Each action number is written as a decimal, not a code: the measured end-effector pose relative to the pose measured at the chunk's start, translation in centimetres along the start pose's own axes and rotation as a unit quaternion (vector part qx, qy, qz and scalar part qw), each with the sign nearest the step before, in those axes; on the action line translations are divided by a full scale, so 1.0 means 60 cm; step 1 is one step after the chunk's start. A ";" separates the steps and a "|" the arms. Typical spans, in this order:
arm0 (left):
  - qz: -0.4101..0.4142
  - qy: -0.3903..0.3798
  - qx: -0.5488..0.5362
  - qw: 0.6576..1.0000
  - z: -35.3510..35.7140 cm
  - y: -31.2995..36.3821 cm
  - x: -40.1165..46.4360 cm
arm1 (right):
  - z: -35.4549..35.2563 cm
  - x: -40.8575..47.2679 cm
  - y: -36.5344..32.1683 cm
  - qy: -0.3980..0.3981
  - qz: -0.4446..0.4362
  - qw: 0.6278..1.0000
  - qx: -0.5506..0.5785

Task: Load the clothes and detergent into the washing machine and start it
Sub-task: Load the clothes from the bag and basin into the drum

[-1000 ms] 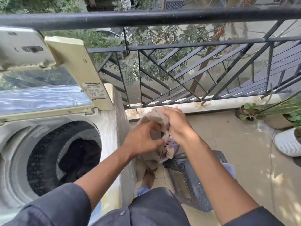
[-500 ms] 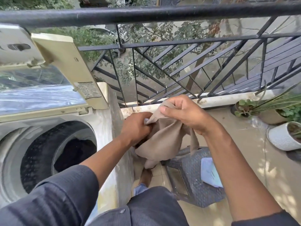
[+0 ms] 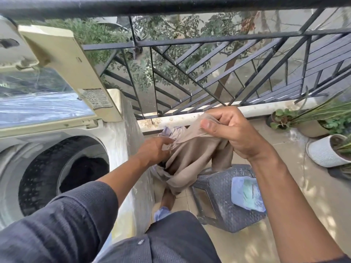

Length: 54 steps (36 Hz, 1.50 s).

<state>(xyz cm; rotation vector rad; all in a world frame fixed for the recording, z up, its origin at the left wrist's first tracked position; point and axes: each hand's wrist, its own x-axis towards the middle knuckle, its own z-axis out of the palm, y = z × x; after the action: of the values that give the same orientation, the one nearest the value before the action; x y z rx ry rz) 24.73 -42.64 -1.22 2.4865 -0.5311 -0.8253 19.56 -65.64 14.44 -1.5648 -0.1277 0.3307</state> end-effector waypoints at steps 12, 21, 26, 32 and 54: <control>-0.024 0.077 0.039 0.996 -0.043 -0.017 -0.007 | -0.023 0.016 0.006 0.023 0.009 0.999 -0.048; -0.022 0.123 -0.006 0.992 -0.107 -0.028 -0.060 | -0.051 0.026 0.088 0.060 0.229 0.823 -0.515; 0.067 0.136 -0.017 0.988 -0.169 0.029 -0.085 | -0.031 0.025 0.152 0.022 0.262 0.820 -0.508; 0.180 0.101 -0.096 0.974 -0.257 0.107 -0.120 | 0.017 0.038 0.176 -0.016 0.268 0.834 -0.482; 0.002 0.133 -0.057 0.989 -0.184 0.026 -0.123 | 0.054 0.069 0.125 0.076 0.234 0.883 -0.399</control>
<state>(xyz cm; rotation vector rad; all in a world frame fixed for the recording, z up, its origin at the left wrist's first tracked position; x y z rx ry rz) 25.90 -36.98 10.84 2.4376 -0.3827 -0.4959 21.61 -61.53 6.53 -2.4405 0.2845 0.5769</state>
